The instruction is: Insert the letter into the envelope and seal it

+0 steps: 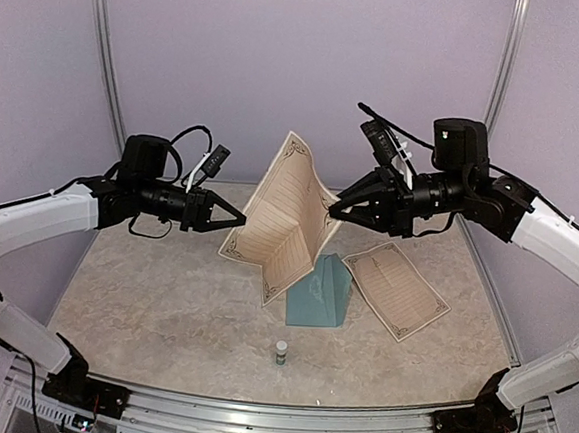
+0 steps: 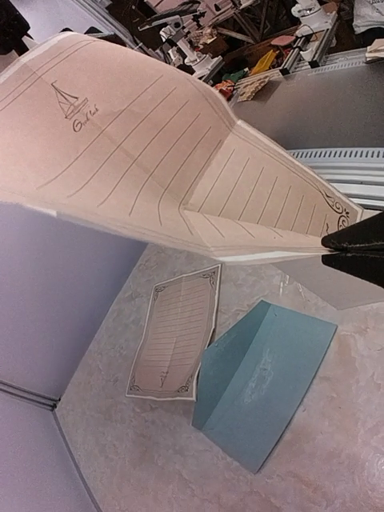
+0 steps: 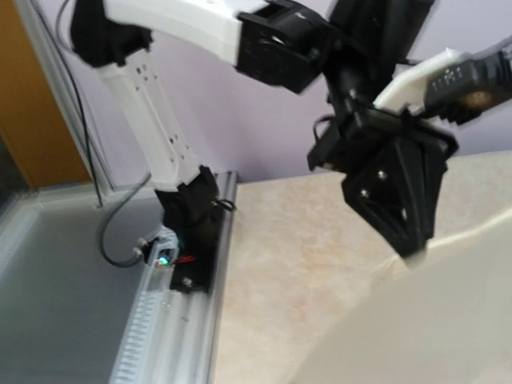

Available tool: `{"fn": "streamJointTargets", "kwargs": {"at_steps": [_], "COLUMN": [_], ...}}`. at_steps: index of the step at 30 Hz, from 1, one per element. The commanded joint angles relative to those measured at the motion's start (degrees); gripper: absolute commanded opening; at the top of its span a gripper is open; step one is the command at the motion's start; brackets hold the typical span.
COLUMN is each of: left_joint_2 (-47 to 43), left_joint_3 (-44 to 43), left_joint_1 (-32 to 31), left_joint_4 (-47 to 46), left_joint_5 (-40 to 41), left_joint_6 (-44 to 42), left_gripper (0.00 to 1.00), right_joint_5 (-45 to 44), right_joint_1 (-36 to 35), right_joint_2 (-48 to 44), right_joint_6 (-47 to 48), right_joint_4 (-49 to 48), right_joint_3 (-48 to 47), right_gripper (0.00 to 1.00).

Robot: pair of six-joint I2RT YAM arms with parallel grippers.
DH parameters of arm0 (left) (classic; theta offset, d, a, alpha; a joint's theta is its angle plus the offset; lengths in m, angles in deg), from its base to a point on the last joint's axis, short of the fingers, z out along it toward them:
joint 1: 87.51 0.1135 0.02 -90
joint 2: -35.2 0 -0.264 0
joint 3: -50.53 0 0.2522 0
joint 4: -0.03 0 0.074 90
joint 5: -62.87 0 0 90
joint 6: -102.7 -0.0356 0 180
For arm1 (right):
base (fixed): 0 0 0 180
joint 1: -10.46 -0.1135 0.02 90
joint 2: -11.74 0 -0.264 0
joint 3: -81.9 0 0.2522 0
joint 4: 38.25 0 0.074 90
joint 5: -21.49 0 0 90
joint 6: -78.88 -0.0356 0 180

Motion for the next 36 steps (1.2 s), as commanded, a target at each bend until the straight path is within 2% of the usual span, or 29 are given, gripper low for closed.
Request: {"fn": "streamJointTargets", "kwargs": {"at_steps": [1, 6, 12, 16, 22, 26, 31, 36], "left_joint_2": [-1.99, -3.08, -3.63, -3.84, -3.62, -2.61, -3.18, -3.78], "left_joint_3": [0.74, 1.21, 1.58, 1.29, -1.32, -4.3, -5.88, -7.12], "left_joint_1": [-0.04, -0.7, -0.91, -0.78, -3.24, -7.09, -10.84, -13.07], "left_joint_4": [-0.9, -1.17, -1.68, -1.28, 4.81, 10.41, 12.67, 12.59], "left_joint_5": [3.85, 8.33, 8.48, 8.42, 7.41, 8.03, 9.74, 9.11], "left_joint_6": [-1.15, -1.89, -1.83, -2.23, -6.11, -8.41, -8.15, -6.9], "left_gripper": [0.0, 0.0, 0.0, 0.0, 0.0, 0.0, 0.0, 0.0], "right_joint_5": [-0.39, 3.3, 7.08, 6.91, -9.1, -12.67, -11.78, -3.81], "right_joint_1": [0.53, 0.46, 0.32, -0.11, 1.0, 3.45, 5.53, 5.53], "right_joint_2": [1.74, 2.1, 4.25, 5.65, 3.09, 4.59, 7.45, 8.82], "right_joint_6": [0.42, -0.4, -0.98, -0.5, -5.59, -7.11, -7.09, -5.32], "right_joint_4": [1.28, -0.85, -1.91, -0.3, -7.73, -12.07, -14.45, -15.38], "right_joint_3": [1.16, 1.96, 2.97, 2.92, 5.65, 6.7, 8.06, 10.98], "right_gripper": [0.24, 0.57, 0.81, 0.85, 0.89, 0.92, 0.95, 0.99]}}
